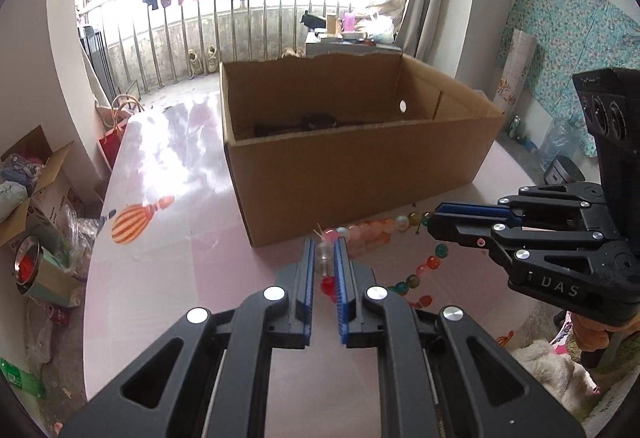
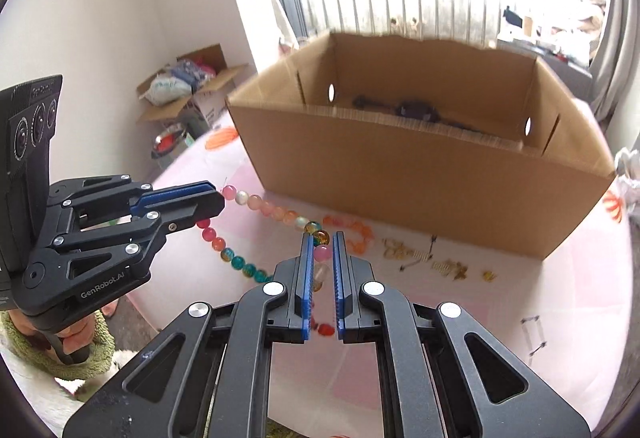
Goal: Organize jewelry
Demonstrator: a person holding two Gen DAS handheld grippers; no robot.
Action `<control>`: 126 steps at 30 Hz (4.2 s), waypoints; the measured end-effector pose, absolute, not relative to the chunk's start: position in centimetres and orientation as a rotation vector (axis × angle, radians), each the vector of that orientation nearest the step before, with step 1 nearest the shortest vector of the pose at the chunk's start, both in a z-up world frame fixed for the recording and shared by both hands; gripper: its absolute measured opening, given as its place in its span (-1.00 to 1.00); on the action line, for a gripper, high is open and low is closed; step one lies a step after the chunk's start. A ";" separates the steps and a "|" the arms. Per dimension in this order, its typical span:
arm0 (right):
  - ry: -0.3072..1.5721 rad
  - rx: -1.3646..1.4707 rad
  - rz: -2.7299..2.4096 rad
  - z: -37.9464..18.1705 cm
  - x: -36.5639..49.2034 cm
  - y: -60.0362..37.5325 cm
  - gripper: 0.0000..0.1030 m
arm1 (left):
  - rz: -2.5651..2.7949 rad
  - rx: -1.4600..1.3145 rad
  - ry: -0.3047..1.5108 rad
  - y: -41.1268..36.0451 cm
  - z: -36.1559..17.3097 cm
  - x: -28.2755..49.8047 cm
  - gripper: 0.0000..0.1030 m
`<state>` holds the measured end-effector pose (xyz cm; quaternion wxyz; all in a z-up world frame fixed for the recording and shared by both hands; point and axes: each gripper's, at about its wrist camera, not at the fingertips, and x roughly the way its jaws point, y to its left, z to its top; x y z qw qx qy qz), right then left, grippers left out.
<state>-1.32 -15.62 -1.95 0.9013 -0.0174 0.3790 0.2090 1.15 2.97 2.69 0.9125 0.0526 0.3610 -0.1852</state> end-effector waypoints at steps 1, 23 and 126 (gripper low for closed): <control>0.757 -0.038 0.433 -1.0 -1.3 -15.7 -0.86 | -0.388 0.112 0.716 2.9 3.7 1.1 -0.83; 1.093 0.051 0.556 -1.7 18.9 -15.6 -0.86 | -0.383 0.303 0.831 -0.9 4.3 17.8 -0.82; 0.906 -0.033 0.281 -9.4 0.1 -19.0 -0.84 | -0.514 0.200 0.849 -2.5 -5.4 0.1 -0.37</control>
